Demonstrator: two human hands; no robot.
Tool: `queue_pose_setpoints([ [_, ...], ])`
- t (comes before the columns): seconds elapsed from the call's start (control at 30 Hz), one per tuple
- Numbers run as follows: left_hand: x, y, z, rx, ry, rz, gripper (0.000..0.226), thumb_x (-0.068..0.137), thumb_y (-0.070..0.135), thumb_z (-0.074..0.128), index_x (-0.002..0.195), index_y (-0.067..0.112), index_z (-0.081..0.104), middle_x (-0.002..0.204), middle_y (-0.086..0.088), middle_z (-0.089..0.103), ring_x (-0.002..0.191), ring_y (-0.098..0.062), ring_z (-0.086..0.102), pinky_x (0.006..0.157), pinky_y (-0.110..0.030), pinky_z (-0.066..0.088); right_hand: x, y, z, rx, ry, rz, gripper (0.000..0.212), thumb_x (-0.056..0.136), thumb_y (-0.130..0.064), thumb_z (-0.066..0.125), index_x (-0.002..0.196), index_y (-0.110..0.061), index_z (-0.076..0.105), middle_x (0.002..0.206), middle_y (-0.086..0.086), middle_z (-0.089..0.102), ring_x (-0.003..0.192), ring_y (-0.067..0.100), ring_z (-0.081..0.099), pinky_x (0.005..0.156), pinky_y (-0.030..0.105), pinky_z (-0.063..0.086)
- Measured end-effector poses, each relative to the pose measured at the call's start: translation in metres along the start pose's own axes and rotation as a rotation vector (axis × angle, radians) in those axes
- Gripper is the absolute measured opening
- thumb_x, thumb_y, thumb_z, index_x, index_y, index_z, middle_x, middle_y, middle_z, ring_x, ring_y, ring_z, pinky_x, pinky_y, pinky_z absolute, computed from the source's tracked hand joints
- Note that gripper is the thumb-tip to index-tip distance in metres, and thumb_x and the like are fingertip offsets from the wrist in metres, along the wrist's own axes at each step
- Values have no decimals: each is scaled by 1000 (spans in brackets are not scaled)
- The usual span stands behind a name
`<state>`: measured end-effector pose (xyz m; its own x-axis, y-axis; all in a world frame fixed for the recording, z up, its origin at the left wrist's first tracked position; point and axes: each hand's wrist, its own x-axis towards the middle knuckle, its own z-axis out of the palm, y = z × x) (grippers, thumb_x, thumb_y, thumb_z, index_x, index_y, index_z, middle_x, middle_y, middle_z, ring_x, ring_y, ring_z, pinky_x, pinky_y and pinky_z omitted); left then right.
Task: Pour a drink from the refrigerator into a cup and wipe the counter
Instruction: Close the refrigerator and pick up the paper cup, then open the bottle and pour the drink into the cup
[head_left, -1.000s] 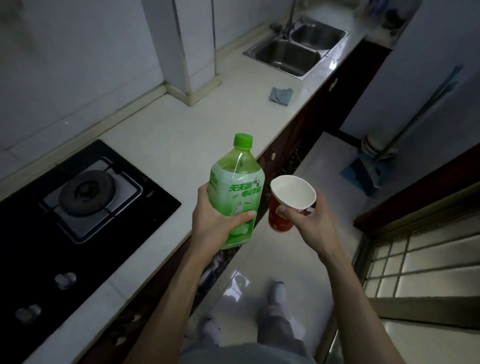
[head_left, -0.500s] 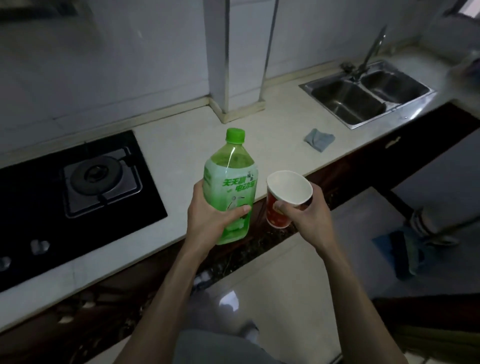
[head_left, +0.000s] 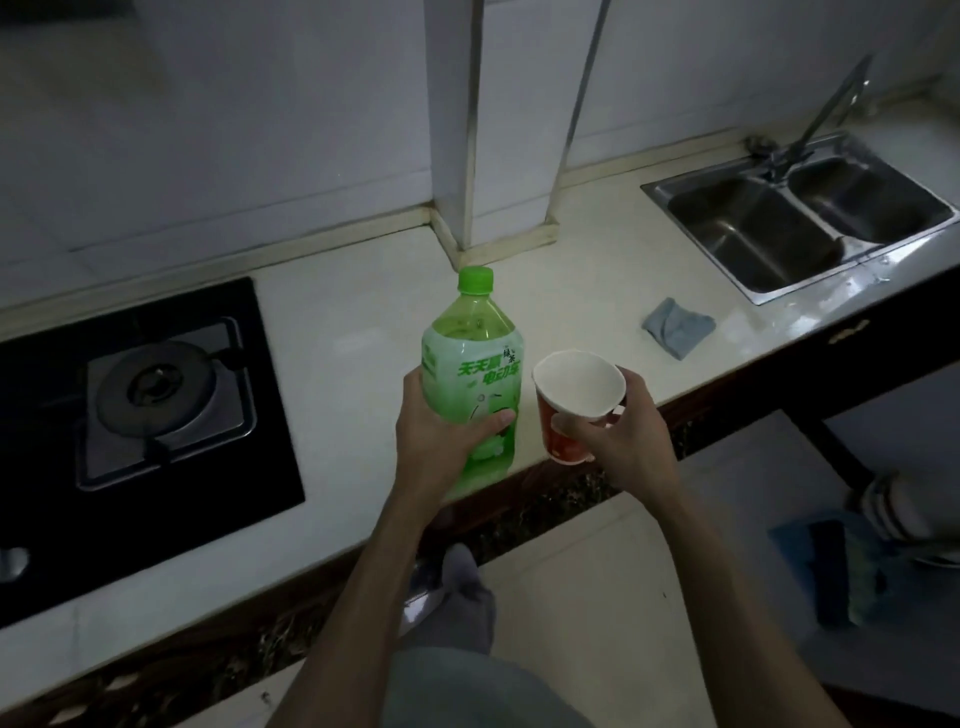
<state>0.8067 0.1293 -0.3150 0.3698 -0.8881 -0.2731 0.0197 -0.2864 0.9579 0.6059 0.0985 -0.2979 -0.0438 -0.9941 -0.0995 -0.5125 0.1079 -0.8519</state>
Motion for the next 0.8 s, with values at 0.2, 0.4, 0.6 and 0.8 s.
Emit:
queue_pose_setpoints([
  [0.2,69,10,16,-33,61,-34,96,37,39,94,120,23,50,114,4,65,106,-18,65,82,-48,60,72,-5,3,-69,-67,68,80,71,-36,83,136,-18,40,117,-10,50,104,11,51,77,24,43],
  [0.4,102,11,6,-66,152,-49,86,51,14,97,122,20,49,112,11,64,106,-13,63,85,-36,58,121,-10,44,-52,-150,59,77,73,-31,83,136,-18,41,119,-10,51,107,11,52,81,24,44],
  [0.6,109,3,-14,-56,311,-104,88,52,15,96,125,18,47,112,9,63,106,-11,62,87,-33,57,154,-27,81,-42,-309,35,55,73,-24,84,116,-20,49,100,-14,55,86,-7,56,68,9,44],
  [0.8,100,-4,-20,-63,469,-152,90,51,21,97,125,20,47,113,6,65,106,-13,64,91,-44,57,178,-51,100,-45,-457,-87,43,73,2,78,64,-27,47,67,-16,53,58,-18,56,49,2,38],
])
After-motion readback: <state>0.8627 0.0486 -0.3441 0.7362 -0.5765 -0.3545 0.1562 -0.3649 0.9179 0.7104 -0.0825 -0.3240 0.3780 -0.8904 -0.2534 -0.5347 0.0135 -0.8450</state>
